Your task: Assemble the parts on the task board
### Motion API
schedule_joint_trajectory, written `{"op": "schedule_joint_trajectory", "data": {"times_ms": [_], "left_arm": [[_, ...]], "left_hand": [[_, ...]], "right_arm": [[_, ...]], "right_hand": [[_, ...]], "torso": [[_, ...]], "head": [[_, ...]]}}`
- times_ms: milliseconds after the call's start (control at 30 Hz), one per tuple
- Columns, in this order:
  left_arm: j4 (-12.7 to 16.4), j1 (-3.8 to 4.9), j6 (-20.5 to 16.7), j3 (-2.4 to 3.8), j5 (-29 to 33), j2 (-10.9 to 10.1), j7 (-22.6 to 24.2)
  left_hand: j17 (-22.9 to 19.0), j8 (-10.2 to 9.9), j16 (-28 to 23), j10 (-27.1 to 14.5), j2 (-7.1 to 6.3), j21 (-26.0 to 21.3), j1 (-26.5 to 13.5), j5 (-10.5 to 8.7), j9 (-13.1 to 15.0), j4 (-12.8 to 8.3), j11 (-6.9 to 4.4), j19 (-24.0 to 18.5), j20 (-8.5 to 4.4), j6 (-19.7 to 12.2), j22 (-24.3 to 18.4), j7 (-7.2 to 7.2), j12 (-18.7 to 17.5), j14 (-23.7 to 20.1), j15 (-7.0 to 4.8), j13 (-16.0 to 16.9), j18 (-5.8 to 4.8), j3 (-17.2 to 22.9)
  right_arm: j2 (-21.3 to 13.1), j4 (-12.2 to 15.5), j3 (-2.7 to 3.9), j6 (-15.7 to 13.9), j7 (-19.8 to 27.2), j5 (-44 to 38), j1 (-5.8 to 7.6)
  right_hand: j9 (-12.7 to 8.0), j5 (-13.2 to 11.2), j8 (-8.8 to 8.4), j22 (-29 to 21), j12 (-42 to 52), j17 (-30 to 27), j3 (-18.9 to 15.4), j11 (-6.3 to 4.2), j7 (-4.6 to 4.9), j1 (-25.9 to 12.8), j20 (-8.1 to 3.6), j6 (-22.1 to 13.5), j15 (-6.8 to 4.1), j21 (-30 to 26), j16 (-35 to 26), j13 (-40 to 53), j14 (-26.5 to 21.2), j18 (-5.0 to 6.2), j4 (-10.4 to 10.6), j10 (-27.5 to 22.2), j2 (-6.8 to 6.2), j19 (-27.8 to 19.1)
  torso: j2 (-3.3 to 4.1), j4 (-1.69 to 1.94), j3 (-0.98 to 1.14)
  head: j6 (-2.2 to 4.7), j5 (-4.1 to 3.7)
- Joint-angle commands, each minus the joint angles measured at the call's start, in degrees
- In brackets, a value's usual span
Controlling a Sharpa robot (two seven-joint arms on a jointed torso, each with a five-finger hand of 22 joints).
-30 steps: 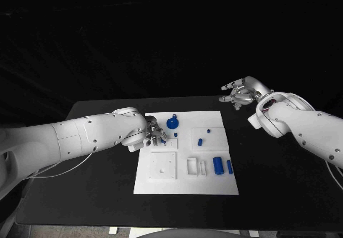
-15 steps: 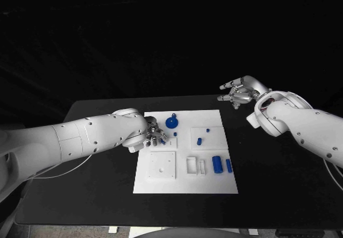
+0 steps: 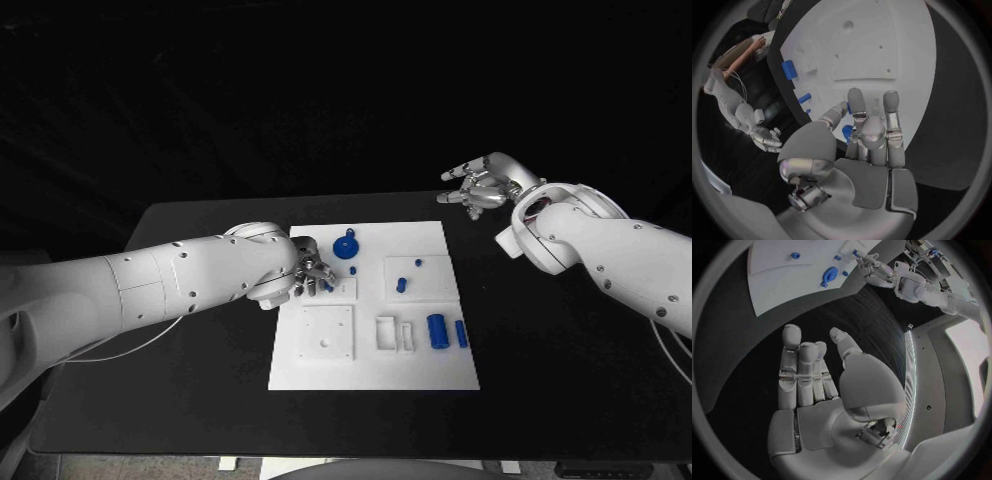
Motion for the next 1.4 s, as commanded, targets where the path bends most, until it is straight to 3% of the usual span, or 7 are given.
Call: {"op": "schedule_joint_trajectory", "data": {"times_ms": [33, 533, 1400], "left_arm": [[0.3, -0.13, -1.2, 0.03, -2.7, 0.0, 1.1], [0.7, -0.45, -1.9, 0.03, -4.6, -0.1, 1.9], [1.0, -0.7, 0.9, 0.05, -5.2, -0.2, 2.6]], "left_hand": [[0.0, 0.1, 0.0, 2.1, 1.32, -0.2, 1.8, 0.21, 0.0, 0.0, -1.29, 0.5, -0.02, 13.9, 0.8, -8.47, 0.1, -0.1, -0.33, -0.1, -0.83, 0.1], [-0.1, 0.0, 0.0, 2.1, 1.22, -0.5, 2.1, 0.25, 0.0, 0.0, -1.29, 0.7, -0.05, 13.8, 0.9, -8.46, 0.0, 0.0, -0.36, -0.2, -0.84, 0.1], [-0.5, 0.0, -0.2, 2.1, 0.99, -0.9, 2.5, 0.31, 0.0, 0.1, -1.27, 0.8, -0.06, 13.8, 1.0, -8.43, 0.0, -0.1, -0.34, -0.2, -0.91, 0.1]], "right_arm": [[0.1, 0.0, 0.06, 0.7, 0.5, 0.1, 0.01], [0.2, -0.1, 0.06, 1.2, 0.3, 0.1, 0.01], [0.4, -0.3, 0.06, 1.7, 0.1, 0.1, 0.0]], "right_hand": [[-0.1, 0.2, -0.22, 1.2, -0.1, -0.1, 0.1, 0.03, 0.02, -0.4, 0.23, 0.3, -0.1, -0.2, -0.1, -0.1, -0.5, 0.75, -0.2, -0.4, 0.01, 1.4], [-0.1, 0.2, -0.22, 1.2, -0.1, -0.1, 0.1, 0.03, 0.02, -0.4, 0.23, 0.3, -0.1, -0.2, -0.1, -0.1, -0.5, 0.75, -0.2, -0.4, 0.01, 1.4], [-0.1, 0.2, -0.22, 1.2, -0.1, 0.0, 0.0, 0.04, 0.03, -0.5, 0.23, 0.2, -0.1, -0.2, 0.0, -0.1, -0.5, 0.75, -0.1, -0.4, 0.06, 1.4]], "torso": [[0.02, 0.05, 0.0], [0.04, -0.01, 0.0], [0.03, -0.03, -0.01]], "head": [[0.02, -0.01], [-0.01, -0.06], [-0.28, -0.21]]}}
